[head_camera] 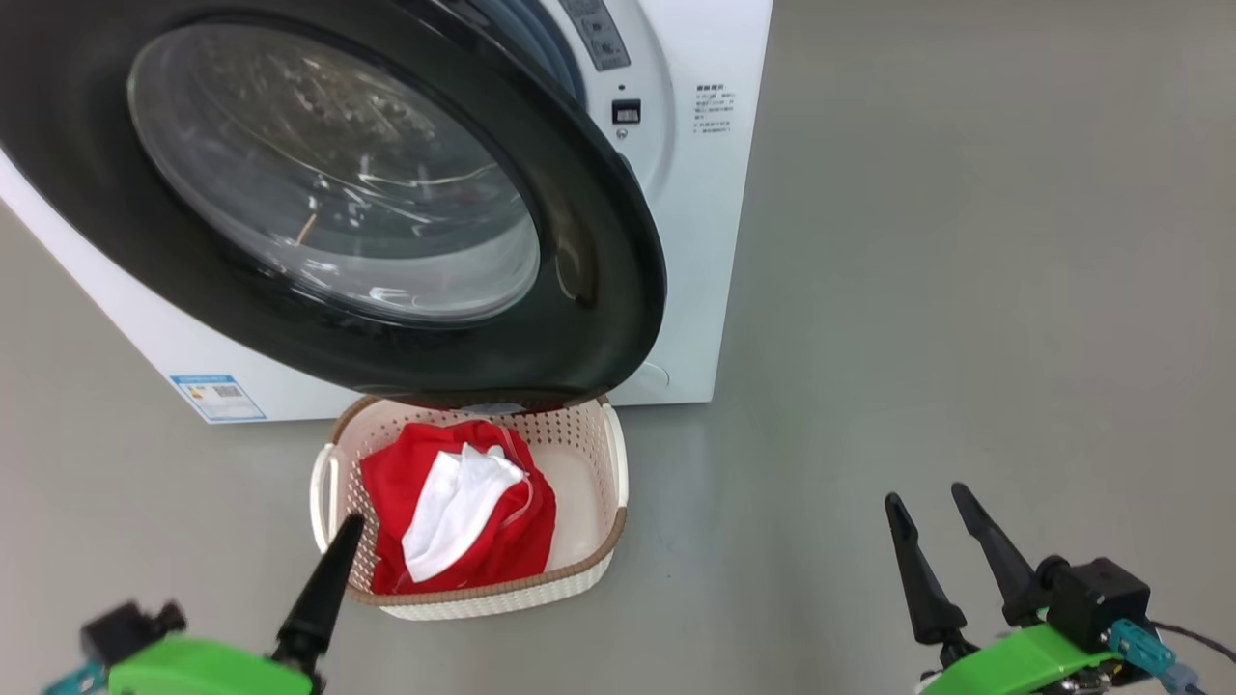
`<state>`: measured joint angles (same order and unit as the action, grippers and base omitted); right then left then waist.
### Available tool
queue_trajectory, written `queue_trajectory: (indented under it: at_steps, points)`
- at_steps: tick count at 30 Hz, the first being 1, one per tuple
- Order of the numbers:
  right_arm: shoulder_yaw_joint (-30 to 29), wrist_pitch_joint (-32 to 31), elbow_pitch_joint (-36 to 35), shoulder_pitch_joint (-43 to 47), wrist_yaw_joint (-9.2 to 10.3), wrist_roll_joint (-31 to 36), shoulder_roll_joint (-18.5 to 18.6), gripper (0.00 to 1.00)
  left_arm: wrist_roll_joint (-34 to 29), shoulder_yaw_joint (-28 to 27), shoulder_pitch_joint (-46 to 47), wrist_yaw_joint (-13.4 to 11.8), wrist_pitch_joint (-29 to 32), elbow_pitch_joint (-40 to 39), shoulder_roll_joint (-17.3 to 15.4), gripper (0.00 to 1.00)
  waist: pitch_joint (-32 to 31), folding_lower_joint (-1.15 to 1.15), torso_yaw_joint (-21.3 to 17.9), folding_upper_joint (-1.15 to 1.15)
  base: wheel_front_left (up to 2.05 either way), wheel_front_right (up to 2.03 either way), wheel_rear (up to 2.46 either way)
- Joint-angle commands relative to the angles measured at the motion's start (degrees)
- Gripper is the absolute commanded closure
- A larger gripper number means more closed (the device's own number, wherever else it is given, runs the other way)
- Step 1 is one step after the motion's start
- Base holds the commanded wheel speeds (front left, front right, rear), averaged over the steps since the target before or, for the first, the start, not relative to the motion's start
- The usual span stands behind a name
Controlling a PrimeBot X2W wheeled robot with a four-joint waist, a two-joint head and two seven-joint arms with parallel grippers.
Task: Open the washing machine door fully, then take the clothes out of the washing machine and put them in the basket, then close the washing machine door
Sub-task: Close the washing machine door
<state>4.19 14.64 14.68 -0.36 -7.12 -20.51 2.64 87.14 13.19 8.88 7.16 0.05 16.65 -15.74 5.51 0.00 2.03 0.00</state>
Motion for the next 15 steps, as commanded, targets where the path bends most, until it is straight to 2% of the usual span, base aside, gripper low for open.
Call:
queue_trajectory:
  at_steps: [1,11,14,15]
  points:
    - [0.87,0.36,-1.20,0.23,-0.36,0.66,0.23,0.00,-0.93,-1.94,-0.53,0.33,-1.62,-1.09,-2.26,0.00,-0.73,0.00,0.29,0.00,0.00,0.00,0.00]
    - [-0.50,0.36,-1.72,1.67,-0.36,1.08,0.23,0.00,-9.56,2.34,-4.10,0.33,-13.91,0.72,-7.36,0.00,-0.76,0.00,1.07,0.00,0.00,0.00,0.00]
    - [-0.72,0.36,-1.81,1.75,-0.36,1.11,0.23,0.00,-15.17,2.49,-4.00,0.33,-14.93,1.72,-8.69,0.00,-0.69,0.00,1.23,0.00,0.00,0.00,0.00]
    - [-0.84,0.36,-1.86,1.78,-0.36,1.11,0.23,0.00,-17.95,0.84,-3.81,0.33,-14.98,1.81,-8.62,0.00,-0.66,0.00,1.34,0.00,0.00,0.00,0.00]
